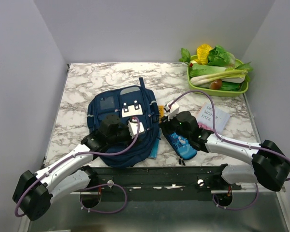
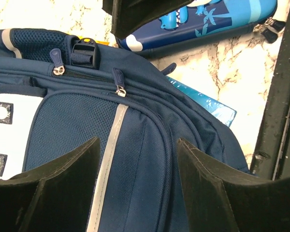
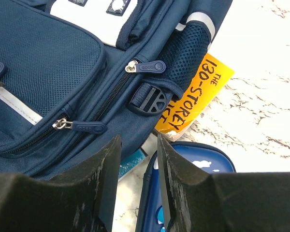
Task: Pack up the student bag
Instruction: Unzip the student bag at the center of the board.
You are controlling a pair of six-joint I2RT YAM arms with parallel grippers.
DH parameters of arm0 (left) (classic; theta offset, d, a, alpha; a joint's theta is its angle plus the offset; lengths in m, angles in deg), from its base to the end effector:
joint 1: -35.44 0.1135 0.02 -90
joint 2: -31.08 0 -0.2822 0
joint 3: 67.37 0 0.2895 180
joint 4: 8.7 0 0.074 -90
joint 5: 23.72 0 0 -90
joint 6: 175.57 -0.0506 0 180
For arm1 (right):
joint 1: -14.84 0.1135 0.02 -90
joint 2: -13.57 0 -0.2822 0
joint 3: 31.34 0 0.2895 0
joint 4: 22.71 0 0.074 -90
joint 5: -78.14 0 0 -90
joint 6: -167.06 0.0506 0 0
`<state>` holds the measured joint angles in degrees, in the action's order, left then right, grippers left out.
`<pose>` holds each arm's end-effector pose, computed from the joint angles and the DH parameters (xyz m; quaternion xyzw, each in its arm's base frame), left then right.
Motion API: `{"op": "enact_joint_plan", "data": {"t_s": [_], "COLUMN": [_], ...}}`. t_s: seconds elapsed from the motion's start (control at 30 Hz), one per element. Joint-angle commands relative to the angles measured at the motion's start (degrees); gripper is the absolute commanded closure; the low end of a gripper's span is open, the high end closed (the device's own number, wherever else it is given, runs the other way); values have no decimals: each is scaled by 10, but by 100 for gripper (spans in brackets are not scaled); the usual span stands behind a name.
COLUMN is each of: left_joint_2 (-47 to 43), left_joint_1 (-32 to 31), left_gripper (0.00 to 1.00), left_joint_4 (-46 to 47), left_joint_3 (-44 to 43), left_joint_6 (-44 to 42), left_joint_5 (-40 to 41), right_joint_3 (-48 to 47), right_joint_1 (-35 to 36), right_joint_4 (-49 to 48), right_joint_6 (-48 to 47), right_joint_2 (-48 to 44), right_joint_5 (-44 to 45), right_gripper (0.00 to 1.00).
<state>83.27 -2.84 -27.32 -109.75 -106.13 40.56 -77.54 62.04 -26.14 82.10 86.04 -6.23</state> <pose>0.1728 -0.1643 0.2302 0.5106 0.6736 -0.2658 0.4636 0.2137 0.2235 0.2062 -0.2739 0.7862 0.2065 0.5140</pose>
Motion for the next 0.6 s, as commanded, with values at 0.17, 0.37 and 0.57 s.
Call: {"op": "enact_joint_plan", "data": {"t_s": [0.17, 0.37, 0.57], "left_joint_2": [3, -14, -40], "left_joint_1": [-23, -27, -27], "left_gripper": [28, 53, 97], "left_joint_4": [81, 69, 42], "left_joint_3": [40, 65, 35], "left_joint_6": [-77, -154, -154], "left_joint_5": [53, 43, 62], "right_joint_3": [-47, -119, -196], "right_joint_1": [-19, -44, -45], "right_joint_4": [0, 66, 139], "right_joint_6": [-45, -193, -340], "right_joint_2": [10, 51, 132], "right_joint_5": [-13, -86, -124], "right_gripper": [41, 38, 39]}}
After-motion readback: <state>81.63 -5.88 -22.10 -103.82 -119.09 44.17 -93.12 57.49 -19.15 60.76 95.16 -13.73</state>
